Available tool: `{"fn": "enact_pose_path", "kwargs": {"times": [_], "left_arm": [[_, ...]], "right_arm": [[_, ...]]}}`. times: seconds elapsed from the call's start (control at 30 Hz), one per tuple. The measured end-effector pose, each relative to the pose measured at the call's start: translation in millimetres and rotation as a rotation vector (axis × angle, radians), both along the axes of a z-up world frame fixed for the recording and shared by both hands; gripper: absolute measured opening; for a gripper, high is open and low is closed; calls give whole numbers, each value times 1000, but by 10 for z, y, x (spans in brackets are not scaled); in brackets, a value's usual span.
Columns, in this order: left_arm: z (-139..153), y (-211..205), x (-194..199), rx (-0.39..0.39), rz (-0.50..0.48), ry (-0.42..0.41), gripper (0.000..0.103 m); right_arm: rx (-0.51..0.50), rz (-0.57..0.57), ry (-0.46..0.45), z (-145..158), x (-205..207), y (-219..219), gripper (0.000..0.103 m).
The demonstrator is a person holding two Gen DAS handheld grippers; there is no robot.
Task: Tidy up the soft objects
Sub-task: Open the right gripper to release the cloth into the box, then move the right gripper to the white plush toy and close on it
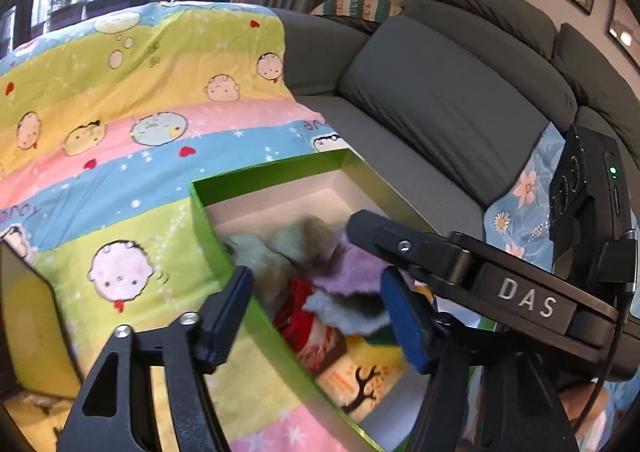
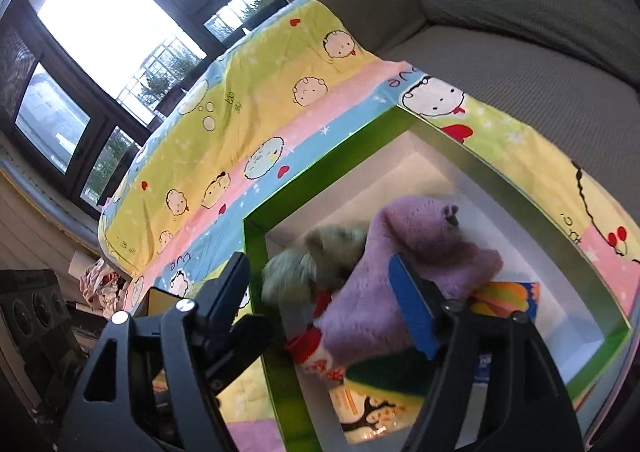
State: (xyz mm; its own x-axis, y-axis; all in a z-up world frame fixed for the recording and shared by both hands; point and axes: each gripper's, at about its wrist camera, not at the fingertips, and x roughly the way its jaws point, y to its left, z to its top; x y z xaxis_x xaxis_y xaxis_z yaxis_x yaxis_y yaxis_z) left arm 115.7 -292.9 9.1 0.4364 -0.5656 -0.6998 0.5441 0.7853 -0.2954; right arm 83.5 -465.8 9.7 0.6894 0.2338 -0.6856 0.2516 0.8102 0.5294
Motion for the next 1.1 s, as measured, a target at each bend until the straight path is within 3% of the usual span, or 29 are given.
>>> {"fn": "enact_pose_path", "kwargs": {"times": [0.1, 0.27, 0.6, 0.83, 1.03, 1.1], "left_arm": [[51, 120, -72, 13, 25, -9, 77], [82, 392, -203, 17, 78, -6, 77], [228, 1222, -681, -9, 243, -27, 77], [290, 2136, -1173, -15, 499, -51, 77], [19, 3025, -1532, 33, 790, 16, 77], [-84, 3241, -1618, 23, 837, 48, 77]], "right_arm": [[-46, 15, -5, 73, -70, 38, 87], [-77, 1, 1, 125, -167, 91, 95], [-155, 30, -1, 256, -308, 379, 97], [-213, 74, -65, 493, -470, 616, 102], [-180, 264, -142, 633, -479, 1153, 102], [-171, 318, -159, 666, -470, 1380, 102]]}}
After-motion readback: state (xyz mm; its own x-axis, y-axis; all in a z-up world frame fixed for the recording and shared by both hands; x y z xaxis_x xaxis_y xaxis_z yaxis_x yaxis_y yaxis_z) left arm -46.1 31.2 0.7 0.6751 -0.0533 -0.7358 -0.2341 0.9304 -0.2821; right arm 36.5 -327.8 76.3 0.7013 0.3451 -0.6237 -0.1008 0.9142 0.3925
